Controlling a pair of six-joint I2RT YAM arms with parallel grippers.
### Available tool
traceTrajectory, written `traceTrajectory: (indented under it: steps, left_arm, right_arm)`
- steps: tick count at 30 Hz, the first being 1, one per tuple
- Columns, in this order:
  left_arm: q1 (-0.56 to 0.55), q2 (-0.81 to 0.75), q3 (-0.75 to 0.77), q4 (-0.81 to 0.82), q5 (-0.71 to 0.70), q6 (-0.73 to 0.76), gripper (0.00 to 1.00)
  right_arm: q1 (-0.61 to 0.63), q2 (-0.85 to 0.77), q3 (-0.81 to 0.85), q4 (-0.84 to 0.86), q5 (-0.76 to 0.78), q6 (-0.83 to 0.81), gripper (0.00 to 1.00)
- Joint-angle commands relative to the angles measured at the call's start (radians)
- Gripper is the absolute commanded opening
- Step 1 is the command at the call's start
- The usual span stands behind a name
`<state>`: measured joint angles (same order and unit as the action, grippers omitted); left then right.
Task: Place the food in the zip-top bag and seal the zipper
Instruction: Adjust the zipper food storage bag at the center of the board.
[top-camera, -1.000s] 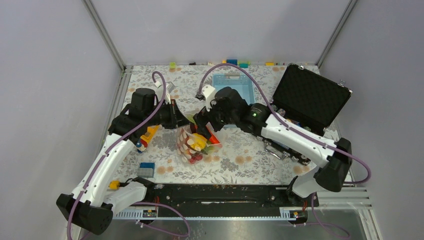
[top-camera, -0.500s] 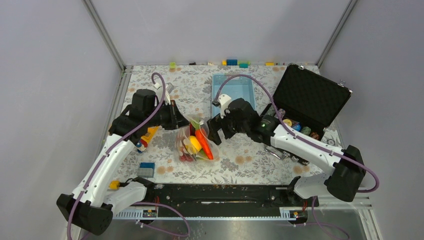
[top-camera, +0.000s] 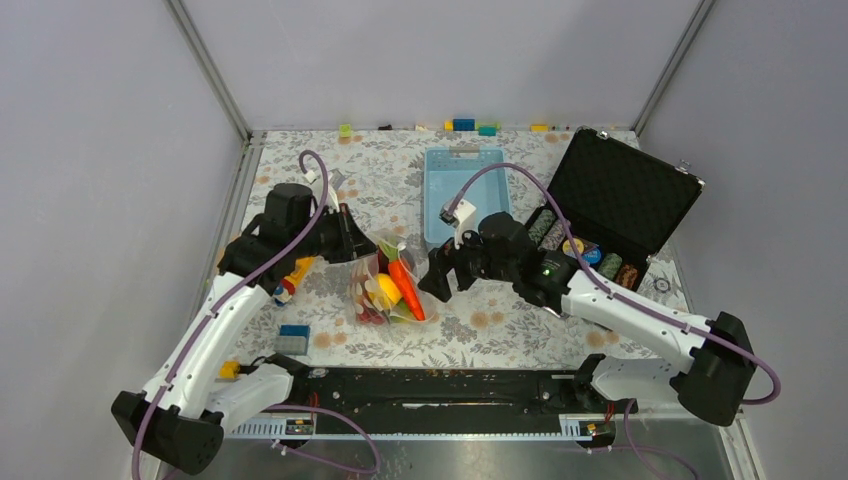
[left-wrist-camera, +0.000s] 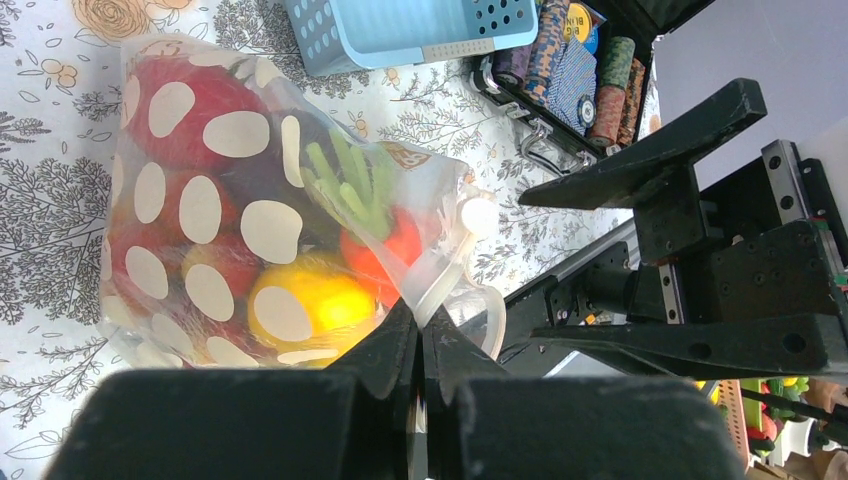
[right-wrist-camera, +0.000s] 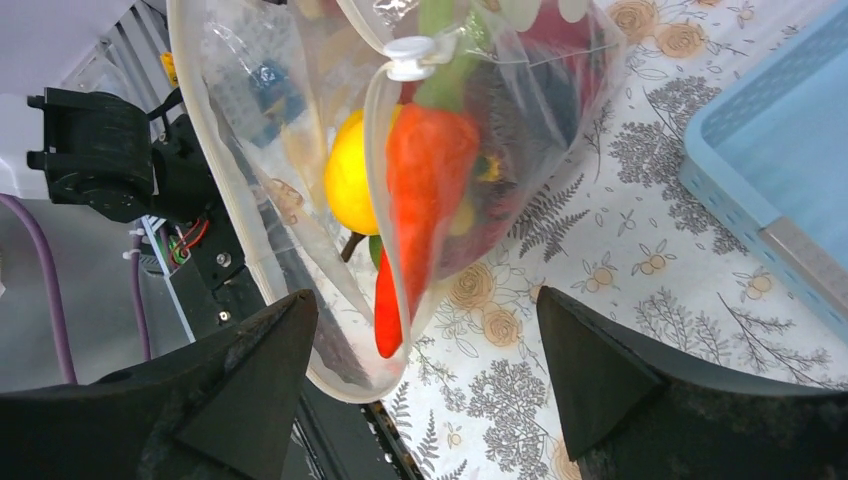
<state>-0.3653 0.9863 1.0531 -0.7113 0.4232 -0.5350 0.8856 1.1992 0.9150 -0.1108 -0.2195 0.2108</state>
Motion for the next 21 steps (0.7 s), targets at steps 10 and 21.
traceTrajectory:
  steps: [10, 21]
  left_arm:
    - [-0.036, -0.067, -0.033, 0.092, -0.116, -0.082, 0.00]
    - [-0.062, -0.106, -0.037, 0.078, -0.159, -0.109, 0.00]
  right_arm:
    - [0.062, 0.182, 0.099, 0.032, 0.051, 0.026, 0.47]
    - [0.062, 0.142, 0.144, 0.051, 0.034, 0.001, 0.00]
